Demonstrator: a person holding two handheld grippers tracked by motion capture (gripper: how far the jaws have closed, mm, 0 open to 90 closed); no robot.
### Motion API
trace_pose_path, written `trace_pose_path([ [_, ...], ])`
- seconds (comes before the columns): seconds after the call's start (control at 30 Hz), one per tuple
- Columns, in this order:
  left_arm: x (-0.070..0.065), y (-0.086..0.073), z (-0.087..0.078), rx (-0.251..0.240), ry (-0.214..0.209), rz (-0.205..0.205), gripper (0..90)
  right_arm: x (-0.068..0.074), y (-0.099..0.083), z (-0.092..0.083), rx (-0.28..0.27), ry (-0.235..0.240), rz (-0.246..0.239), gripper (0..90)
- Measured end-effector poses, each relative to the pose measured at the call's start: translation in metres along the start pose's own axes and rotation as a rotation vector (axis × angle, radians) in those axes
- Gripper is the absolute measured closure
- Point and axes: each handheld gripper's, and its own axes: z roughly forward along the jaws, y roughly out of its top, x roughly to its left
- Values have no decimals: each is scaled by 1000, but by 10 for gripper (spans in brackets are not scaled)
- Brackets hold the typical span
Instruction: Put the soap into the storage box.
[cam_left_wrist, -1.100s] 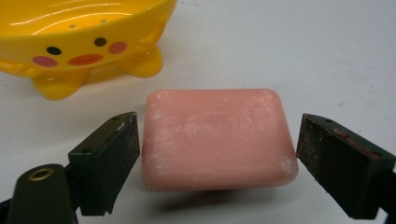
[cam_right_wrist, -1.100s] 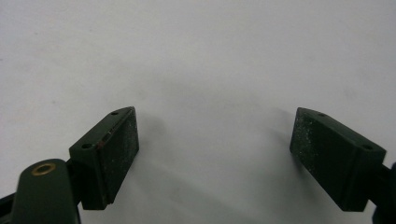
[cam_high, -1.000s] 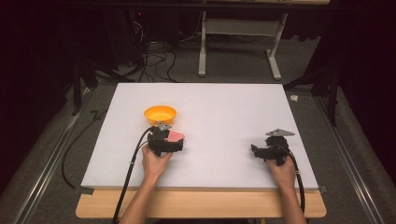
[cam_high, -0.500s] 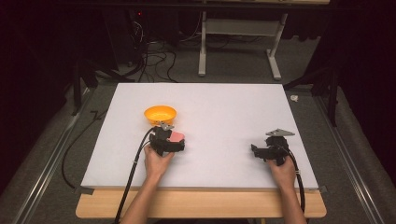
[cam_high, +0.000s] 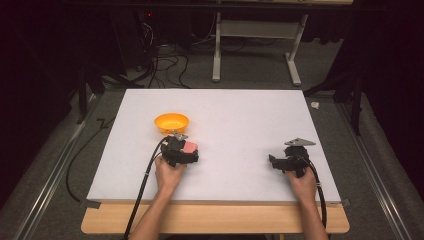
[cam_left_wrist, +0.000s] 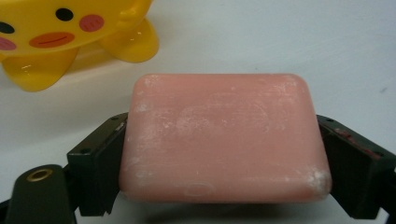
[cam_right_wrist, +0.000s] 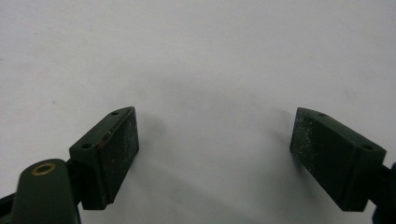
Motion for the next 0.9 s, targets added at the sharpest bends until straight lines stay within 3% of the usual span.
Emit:
trace_pose_path([
  [0.33,-1,0,-4,1,-4,16,134,0,0,0,0,0,0,160],
  [0.9,2,5,-34,-49,-22,12,134,0,0,0,0,0,0,160],
])
